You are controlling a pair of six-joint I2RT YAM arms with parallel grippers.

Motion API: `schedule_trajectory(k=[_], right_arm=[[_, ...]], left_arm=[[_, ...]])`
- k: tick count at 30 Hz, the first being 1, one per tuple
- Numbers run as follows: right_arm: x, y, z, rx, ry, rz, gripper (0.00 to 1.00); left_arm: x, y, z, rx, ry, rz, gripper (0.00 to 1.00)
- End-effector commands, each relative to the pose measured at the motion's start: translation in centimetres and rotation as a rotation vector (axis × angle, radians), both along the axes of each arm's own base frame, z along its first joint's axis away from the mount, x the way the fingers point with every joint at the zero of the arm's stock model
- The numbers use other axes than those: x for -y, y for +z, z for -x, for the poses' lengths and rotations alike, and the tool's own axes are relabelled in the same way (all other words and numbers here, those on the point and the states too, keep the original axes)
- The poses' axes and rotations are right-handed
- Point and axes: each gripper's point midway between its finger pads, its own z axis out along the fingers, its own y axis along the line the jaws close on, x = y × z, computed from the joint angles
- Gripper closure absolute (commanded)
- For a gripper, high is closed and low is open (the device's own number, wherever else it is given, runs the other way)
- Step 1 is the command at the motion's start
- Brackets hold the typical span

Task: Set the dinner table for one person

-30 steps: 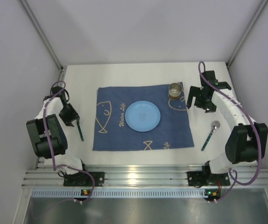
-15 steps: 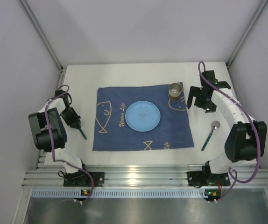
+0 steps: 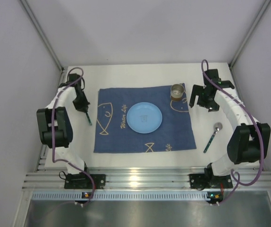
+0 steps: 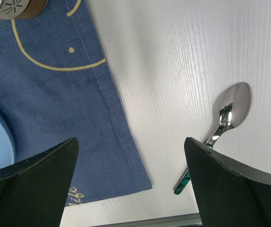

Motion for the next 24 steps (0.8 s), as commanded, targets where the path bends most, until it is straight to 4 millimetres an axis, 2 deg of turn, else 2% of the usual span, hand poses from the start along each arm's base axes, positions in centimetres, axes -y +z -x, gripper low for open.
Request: schedule_trajectory(k=[1, 3, 4, 5, 6, 9, 11, 13, 20, 21, 22, 24], right_arm=[[0.7, 1.6, -0.6, 0.047, -0.011, 0.019, 0.06], [1.0, 1.8, -0.6, 0.053, -0.018, 0.029, 0.06], [1.1, 1.9, -0.3, 0.053, -0.02, 0.033, 0.06], [1.2, 2.1, -0.3, 0.058, -0.021, 0.041, 0.05], [1.3, 2.1, -0.1, 0.058, -0.022, 0.043, 0.05], [1.7, 1.6, 1.0, 0.038, -0.029, 0.056, 0.05], [1.8, 1.7, 1.6, 0.04, -0.036, 0.052, 0.05], [1.9, 1.5, 2.4, 0.034, -0.046, 0.049, 0.04], [1.9, 0.7, 3.8, 0.004, -0.052, 0.042, 0.04], [2.1, 0.5, 4.0, -0.005, -0.054, 0.048, 0.04], [2.4, 0.5, 4.2, -0.007, -0.06, 0.055, 0.03], [3.6, 0.1, 5.1, -0.021, -0.104, 0.062, 0.01]], left_arm=[[6.2, 3.8, -3.5, 0.099, -0.194, -0.044, 1.0], [8.8, 3.9, -3.9, 0.111, -0.24, -0.01, 1.0], [11.2, 3.8, -3.7, 0.117, -0.288, 0.026, 1.0], [12.4, 3.3, -3.6, 0.112, -0.308, 0.047, 1.0], [14.5, 2.4, -3.0, 0.101, -0.354, 0.068, 1.0], [17.0, -0.2, -1.1, 0.026, -0.393, 0.074, 1.0], [17.6, -1.3, 0.0, -0.004, -0.395, 0.08, 1.0], [18.2, -1.5, 0.6, -0.006, -0.4, 0.082, 1.0], [17.9, -2.8, 1.9, -0.037, -0.391, 0.051, 1.0], [18.1, -2.9, 2.0, -0.036, -0.396, 0.05, 0.95], [18.1, -2.9, 2.2, -0.034, -0.397, 0.048, 0.8], [18.1, -3.1, 2.5, -0.027, -0.395, 0.05, 0.59]])
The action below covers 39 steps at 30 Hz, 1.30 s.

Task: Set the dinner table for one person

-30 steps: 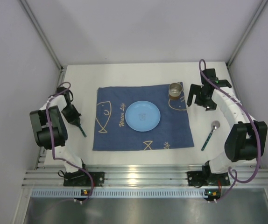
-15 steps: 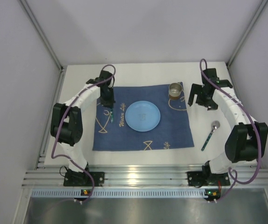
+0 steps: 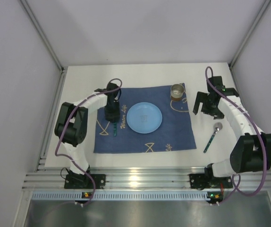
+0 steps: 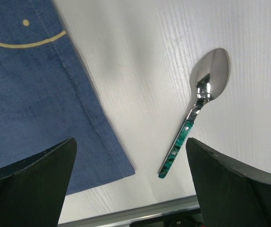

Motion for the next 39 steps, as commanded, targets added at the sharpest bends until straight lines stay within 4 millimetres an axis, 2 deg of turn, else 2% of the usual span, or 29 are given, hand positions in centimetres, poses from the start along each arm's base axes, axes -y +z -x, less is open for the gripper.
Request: schedule_trajectory(k=[1, 2, 3, 5, 7, 9, 11, 12, 15, 17, 19, 23, 24, 27, 31, 35, 39], right_arm=[[2.1, 0.8, 1.6, 0.02, -0.079, 0.01, 0.0], [3.5, 0.6, 2.1, 0.012, -0.136, -0.002, 0.0], [3.9, -0.1, 3.0, -0.003, -0.17, -0.019, 0.0], [4.9, -1.0, 4.2, -0.021, -0.245, -0.08, 0.0], [5.3, -2.3, 5.9, -0.056, -0.311, -0.126, 0.0], [5.6, -3.7, 7.9, -0.109, -0.408, -0.187, 0.0], [5.2, -4.4, 8.6, -0.127, -0.449, -0.234, 0.0], [4.9, -5.0, 8.7, -0.13, -0.47, -0.248, 0.0], [4.1, -6.5, 9.3, -0.151, -0.514, -0.29, 0.01], [3.9, -7.3, 9.0, -0.145, -0.52, -0.304, 0.04], [4.5, -8.0, 8.6, -0.148, -0.531, -0.278, 0.09], [6.2, -9.1, 8.7, -0.182, -0.535, -0.188, 0.23], [6.1, -9.5, 8.8, -0.191, -0.539, -0.192, 0.32], [6.0, -9.6, 8.4, -0.181, -0.55, -0.196, 0.45], [6.7, -10.4, 8.4, -0.214, -0.532, -0.14, 0.5], [6.4, -11.3, 8.2, -0.247, -0.497, -0.117, 0.55], [6.3, -11.3, 8.2, -0.254, -0.47, -0.08, 0.7]], left_arm=[[0.2, 1.0, 0.0, 0.06, 0.007, 0.007, 0.45], [0.3, 1.2, -0.2, 0.075, 0.004, 0.01, 0.4], [0.3, 1.3, -0.2, 0.084, 0.003, 0.011, 0.34], [0.2, 2.1, -0.2, 0.109, -0.002, 0.022, 0.06], [0.4, 2.8, 0.0, 0.12, -0.01, 0.038, 0.02], [0.6, 4.4, 0.2, 0.133, -0.014, 0.057, 0.02], [0.8, 5.7, 0.3, 0.158, -0.021, 0.081, 0.02], [1.3, 7.0, 0.5, 0.183, -0.034, 0.119, 0.02], [1.2, 8.9, 1.0, 0.209, -0.037, 0.139, 0.02], [1.4, 9.4, 1.7, 0.208, -0.048, 0.16, 0.02], [1.5, 10.3, 2.3, 0.232, -0.057, 0.183, 0.02], [1.1, 10.2, 3.8, 0.22, -0.058, 0.191, 0.03], [1.1, 10.2, 4.1, 0.217, -0.061, 0.191, 0.03], [0.9, 10.8, 4.7, 0.227, -0.063, 0.194, 0.03], [0.9, 11.6, 4.8, 0.242, -0.065, 0.202, 0.03], [1.2, 11.7, 4.8, 0.241, -0.067, 0.218, 0.03], [1.7, 11.5, 4.8, 0.231, -0.077, 0.244, 0.03]])
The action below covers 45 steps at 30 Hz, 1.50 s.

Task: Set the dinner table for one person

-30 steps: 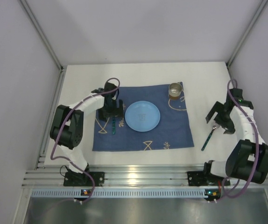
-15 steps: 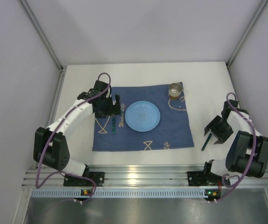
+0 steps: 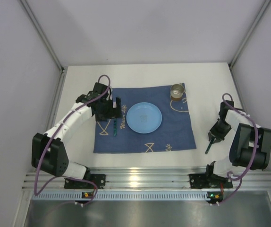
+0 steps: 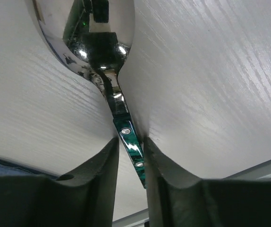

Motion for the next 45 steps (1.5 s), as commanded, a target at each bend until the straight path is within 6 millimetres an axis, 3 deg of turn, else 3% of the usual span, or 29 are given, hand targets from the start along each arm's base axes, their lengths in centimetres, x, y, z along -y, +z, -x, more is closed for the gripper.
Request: schedule_trajectory(k=[1, 5, 10, 13, 15, 16, 17, 18, 21, 22, 24, 25, 26, 28, 32, 39, 45], right_arm=[[0.7, 0.3, -1.1, 0.026, 0.03, 0.067, 0.74], [0.2, 0.2, -1.2, 0.025, 0.047, 0.059, 0.98], [0.2, 1.5, -1.8, 0.045, 0.061, 0.058, 1.0], [0.9, 5.1, -3.3, 0.12, 0.073, 0.104, 1.0], [1.8, 9.4, -4.6, 0.181, 0.109, 0.212, 1.0], [0.8, 10.9, -5.4, 0.209, 0.167, 0.246, 1.0], [0.4, 13.8, -7.1, 0.277, 0.194, 0.285, 1.0], [-1.6, 16.5, -8.0, 0.316, 0.266, 0.321, 1.0], [-4.9, 18.7, -8.7, 0.32, 0.366, 0.362, 1.0], [-8.2, 20.1, -9.4, 0.378, 0.431, 0.343, 1.0], [-11.4, 19.8, -9.9, 0.385, 0.503, 0.325, 1.0], [-14.3, 20.2, -9.8, 0.414, 0.573, 0.31, 1.0], [-15.6, 19.1, -10.1, 0.387, 0.611, 0.317, 1.0], [-18.2, 18.3, -9.9, 0.373, 0.691, 0.335, 1.0], [-21.4, 14.5, -10.5, 0.285, 0.787, 0.322, 1.0], [-23.9, 10.0, -11.3, 0.217, 0.83, 0.256, 1.0], [-24.6, 6.5, -11.3, 0.139, 0.846, 0.237, 1.0]], left_arm=[[0.6, 1.1, 0.0, 0.022, -0.029, 0.038, 0.03], [0.6, 1.9, -0.6, 0.03, -0.036, 0.024, 0.03], [0.7, 2.9, -1.2, 0.051, -0.041, 0.028, 0.03], [0.8, 3.5, -1.2, 0.06, -0.043, 0.034, 0.03], [0.7, 4.0, -1.3, 0.075, -0.044, 0.031, 0.03], [0.6, 4.1, -1.3, 0.079, -0.042, 0.024, 0.03], [0.4, 4.3, -1.3, 0.087, -0.038, 0.019, 0.03], [0.0, 4.2, -1.2, 0.086, -0.029, 0.003, 0.03], [-0.4, 4.3, -0.8, 0.101, -0.013, -0.001, 0.02], [-0.4, 4.3, -0.7, 0.106, -0.009, 0.001, 0.02], [-0.6, 4.1, -0.2, 0.106, -0.001, 0.005, 0.02], [-0.6, 4.1, -0.1, 0.105, 0.003, 0.01, 0.02], [-0.6, 4.0, 0.0, 0.1, 0.006, 0.01, 0.02], [-0.8, 3.9, 0.3, 0.094, 0.008, 0.003, 0.02], [-1.3, 4.5, 0.6, 0.104, 0.015, -0.011, 0.02], [-2.1, 5.1, 1.4, 0.11, 0.031, -0.023, 0.02], [-2.7, 5.4, 2.0, 0.116, 0.04, -0.035, 0.02]])
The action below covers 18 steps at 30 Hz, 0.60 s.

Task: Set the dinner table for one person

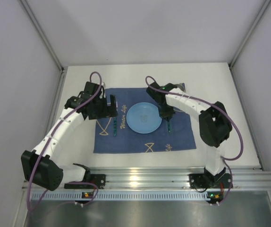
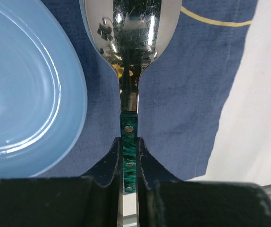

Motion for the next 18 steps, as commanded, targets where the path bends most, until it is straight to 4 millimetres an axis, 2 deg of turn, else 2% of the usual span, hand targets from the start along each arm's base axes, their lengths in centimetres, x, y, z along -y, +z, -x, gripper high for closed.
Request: schedule_trajectory(k=[1, 3, 7, 9, 11, 12, 15, 18], right_arm=[[-1.0, -1.4, -0.8, -0.009, 0.005, -0.02, 1.0], [-0.7, -2.6, -0.7, -0.027, -0.003, -0.004, 1.0], [-0.4, -3.6, -0.4, -0.046, -0.008, 0.006, 0.99], [-0.1, -3.7, -0.3, -0.044, -0.01, 0.014, 0.93], [0.1, -3.7, -0.3, -0.04, -0.019, 0.014, 0.84], [0.3, -3.8, -0.2, -0.044, -0.022, 0.017, 0.73], [0.3, -3.4, 0.0, -0.036, -0.026, 0.008, 0.55], [0.4, -2.5, 0.1, -0.018, -0.032, -0.007, 0.45]], left_arm=[[-0.9, 0.3, 0.7, 0.006, 0.024, -0.016, 0.02], [-1.0, 0.3, 0.8, 0.004, 0.026, -0.02, 0.02], [-1.2, 0.1, 0.8, 0.003, 0.028, -0.026, 0.02], [-1.2, 0.1, 0.8, 0.006, 0.027, -0.028, 0.02], [-1.2, 0.0, 0.7, 0.004, 0.027, -0.031, 0.02], [-1.3, 0.0, 0.7, 0.002, 0.027, -0.032, 0.02], [-1.4, 0.0, 0.5, 0.006, 0.024, -0.041, 0.02], [-1.4, 0.0, 0.3, 0.008, 0.017, -0.046, 0.02]])
